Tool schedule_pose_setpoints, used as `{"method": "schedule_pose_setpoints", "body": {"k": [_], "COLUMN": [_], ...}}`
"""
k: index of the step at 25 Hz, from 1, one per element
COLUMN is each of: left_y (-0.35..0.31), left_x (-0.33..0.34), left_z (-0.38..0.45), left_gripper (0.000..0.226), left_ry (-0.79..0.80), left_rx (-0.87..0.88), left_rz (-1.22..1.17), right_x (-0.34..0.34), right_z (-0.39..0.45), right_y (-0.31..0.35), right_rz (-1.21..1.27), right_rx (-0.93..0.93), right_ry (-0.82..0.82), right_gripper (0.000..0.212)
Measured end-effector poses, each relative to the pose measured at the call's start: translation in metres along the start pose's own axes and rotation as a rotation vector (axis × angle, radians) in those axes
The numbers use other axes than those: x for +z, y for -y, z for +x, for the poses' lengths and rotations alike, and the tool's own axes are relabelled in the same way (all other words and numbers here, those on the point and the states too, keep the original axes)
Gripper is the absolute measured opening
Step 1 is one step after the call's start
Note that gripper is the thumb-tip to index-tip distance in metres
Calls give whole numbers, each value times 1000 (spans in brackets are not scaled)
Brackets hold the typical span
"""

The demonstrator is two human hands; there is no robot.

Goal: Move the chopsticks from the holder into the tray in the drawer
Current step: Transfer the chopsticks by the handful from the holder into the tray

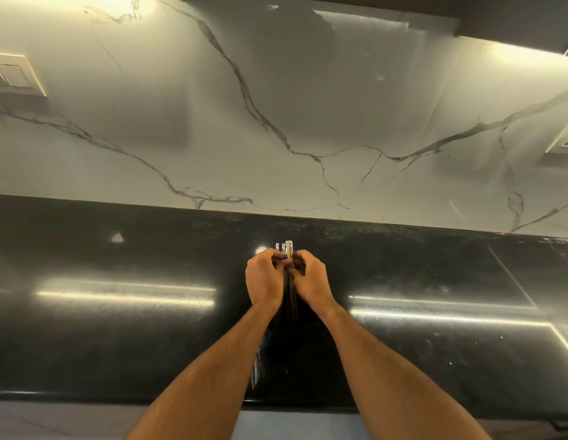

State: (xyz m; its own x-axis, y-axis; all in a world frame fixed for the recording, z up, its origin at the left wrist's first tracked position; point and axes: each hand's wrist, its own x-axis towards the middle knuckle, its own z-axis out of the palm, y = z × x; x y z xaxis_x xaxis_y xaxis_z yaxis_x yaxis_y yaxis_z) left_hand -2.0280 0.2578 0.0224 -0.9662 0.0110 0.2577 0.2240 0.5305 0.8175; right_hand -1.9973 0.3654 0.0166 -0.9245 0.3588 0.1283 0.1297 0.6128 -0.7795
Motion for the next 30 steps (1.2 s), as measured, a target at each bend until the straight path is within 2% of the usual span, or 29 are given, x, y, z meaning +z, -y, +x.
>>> {"method": "schedule_pose_setpoints", "body": {"k": [3,10,16,18,21,23,26,30], "left_y": [-1,-5,-16,-26,-39,-44,-57,-67], "left_x": [-1,-6,-11,-14,-23,-29,-36,-47], "left_z": [0,-1,-4,-10,-21,-24,-24,-38], "left_gripper": [12,16,17,19,18,17,23,18], "left_ry": [47,19,9,73,312,410,469,517], "left_rx": [9,57,163,113,95,148,133,121], "left_rz": [-81,-210,-230,-305,-489,-424,-382,-413], "right_x": [-5,-16,-30,-37,-53,-64,-81,-102], "right_z": [-2,-2,-7,-9,-12,-16,-24,-38], "right_y": [4,11,29,39,59,71,85,96], "right_rz": [34,90,188,210,264,337,435,593], "right_rx": [-36,-34,-4,-13,-6,2,-58,-31], "right_ry": [1,-5,-100,-150,-239,-286,-318,-410], "right_gripper": [8,19,26,27,25,19,15,6]}}
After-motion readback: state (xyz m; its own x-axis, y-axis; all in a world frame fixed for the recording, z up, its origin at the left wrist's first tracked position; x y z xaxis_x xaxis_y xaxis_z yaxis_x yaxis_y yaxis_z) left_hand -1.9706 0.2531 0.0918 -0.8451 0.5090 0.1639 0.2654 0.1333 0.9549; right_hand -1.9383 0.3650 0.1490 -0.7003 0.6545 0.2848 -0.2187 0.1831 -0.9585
